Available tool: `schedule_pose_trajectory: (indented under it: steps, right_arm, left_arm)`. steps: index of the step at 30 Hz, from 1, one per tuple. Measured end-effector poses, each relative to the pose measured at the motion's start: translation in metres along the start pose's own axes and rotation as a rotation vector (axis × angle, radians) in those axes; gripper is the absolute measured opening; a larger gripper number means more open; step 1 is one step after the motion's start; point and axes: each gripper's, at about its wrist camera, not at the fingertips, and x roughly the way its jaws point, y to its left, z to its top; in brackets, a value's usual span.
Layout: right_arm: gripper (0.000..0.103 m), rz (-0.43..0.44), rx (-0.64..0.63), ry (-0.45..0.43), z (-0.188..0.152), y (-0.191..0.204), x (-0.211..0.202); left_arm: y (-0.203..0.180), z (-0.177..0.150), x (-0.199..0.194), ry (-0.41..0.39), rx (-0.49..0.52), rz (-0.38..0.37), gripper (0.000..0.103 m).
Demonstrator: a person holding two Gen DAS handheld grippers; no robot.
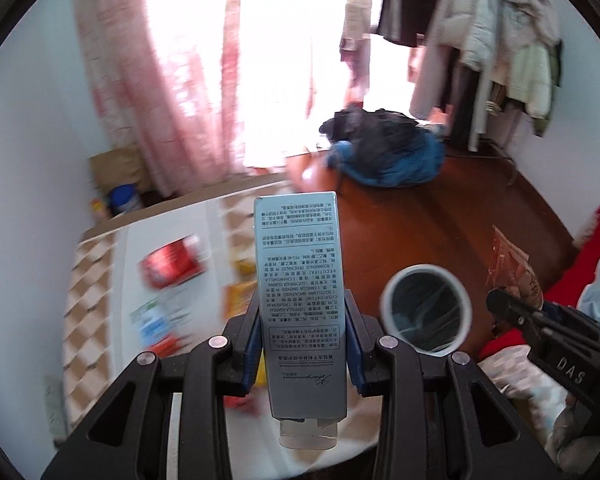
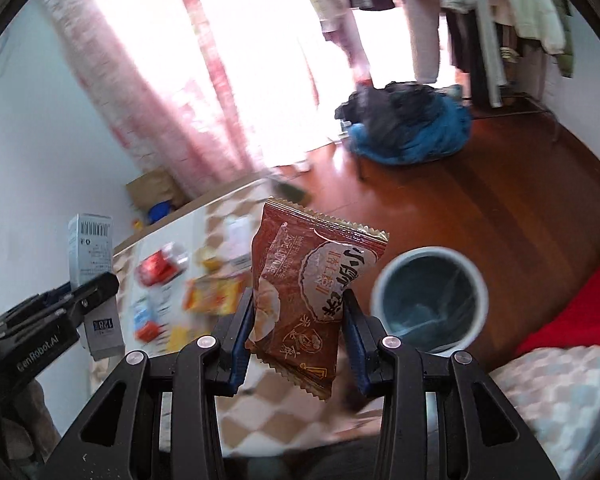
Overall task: Collect trash
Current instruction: 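Carry the white-grey box and brown snack bag over the white bin with both tools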
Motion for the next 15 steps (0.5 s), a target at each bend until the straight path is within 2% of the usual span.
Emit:
schedule_pose_trajectory:
  steps: [3, 6, 10, 15]
  right_arm:
    - [0.042, -0.053, 0.033, 0.001, 0.011, -0.045, 0.007]
    - [0.042, -0.096, 0.084, 0.041, 0.012, -0.097, 0.033]
    - [0.042, -0.119, 0.162, 0.120, 0.004, -0.156, 0.075]
    - [0.042, -0.131, 0.233, 0.208, -0.009, -0.212, 0.128]
  left_arm:
    - [-0.041, 0.019, 0.035, 0.026, 0.030, -0.054, 0.031]
    - [-0.079, 0.028, 0.076, 0.084, 0.047, -0.120, 0.031]
    - [-0.124, 0.031, 0.140, 0.194, 0.049, -0.203, 0.031]
    - [-0.170, 0.025, 0.220, 0.374, 0.042, -0.296, 0.031]
